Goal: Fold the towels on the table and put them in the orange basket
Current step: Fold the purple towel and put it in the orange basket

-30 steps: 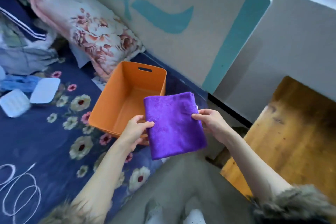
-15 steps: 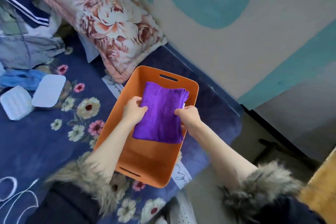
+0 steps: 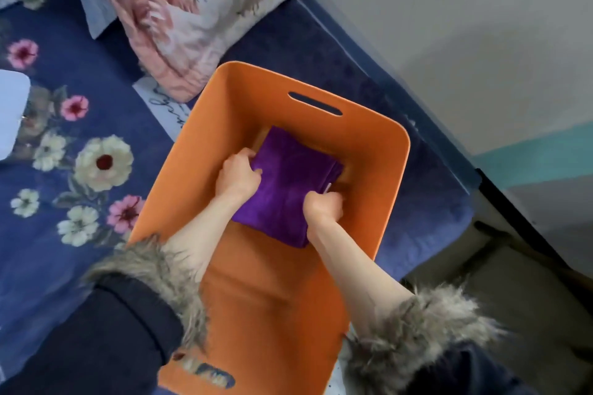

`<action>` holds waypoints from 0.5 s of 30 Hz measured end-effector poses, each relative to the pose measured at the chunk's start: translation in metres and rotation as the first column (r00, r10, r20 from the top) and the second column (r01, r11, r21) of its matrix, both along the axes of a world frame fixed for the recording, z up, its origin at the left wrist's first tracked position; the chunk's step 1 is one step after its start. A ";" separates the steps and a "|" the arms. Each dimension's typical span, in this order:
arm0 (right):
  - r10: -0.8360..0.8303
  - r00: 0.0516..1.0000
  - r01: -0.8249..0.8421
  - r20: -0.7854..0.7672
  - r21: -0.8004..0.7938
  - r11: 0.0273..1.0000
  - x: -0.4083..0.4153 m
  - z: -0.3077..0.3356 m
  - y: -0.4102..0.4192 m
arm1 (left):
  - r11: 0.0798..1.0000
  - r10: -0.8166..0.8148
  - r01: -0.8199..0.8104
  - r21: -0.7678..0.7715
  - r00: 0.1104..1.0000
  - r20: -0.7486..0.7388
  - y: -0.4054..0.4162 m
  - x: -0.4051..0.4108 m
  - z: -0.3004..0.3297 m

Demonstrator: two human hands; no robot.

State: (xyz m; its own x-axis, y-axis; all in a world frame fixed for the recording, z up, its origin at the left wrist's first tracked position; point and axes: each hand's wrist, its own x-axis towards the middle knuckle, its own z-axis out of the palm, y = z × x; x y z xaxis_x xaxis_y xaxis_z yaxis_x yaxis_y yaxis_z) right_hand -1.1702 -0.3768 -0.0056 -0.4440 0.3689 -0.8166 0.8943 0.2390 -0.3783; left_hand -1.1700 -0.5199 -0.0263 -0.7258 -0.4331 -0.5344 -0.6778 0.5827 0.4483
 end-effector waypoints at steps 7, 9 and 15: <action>0.133 0.991 -0.134 0.017 0.095 0.986 -0.016 -0.028 -0.007 | 0.998 -0.031 0.030 -0.050 1.000 -0.007 -0.003 -0.010 -0.030; 0.309 0.949 -0.316 0.069 0.168 0.934 -0.014 -0.033 -0.003 | 0.992 -0.074 0.069 -0.101 0.996 -0.041 0.000 -0.003 -0.026; 0.903 0.051 -0.987 0.426 0.161 -0.020 0.004 0.006 0.004 | 0.789 -0.425 0.293 -0.541 0.895 -0.136 0.018 0.056 0.015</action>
State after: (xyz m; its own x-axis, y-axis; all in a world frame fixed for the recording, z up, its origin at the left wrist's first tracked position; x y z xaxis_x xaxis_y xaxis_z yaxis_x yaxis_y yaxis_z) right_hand -1.1660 -0.3727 0.0005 -0.5122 -0.0585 -0.8569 -0.2484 0.9651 0.0826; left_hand -1.1138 -0.5017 -0.0112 -0.9563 -0.2705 -0.1110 -0.2851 0.9468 0.1492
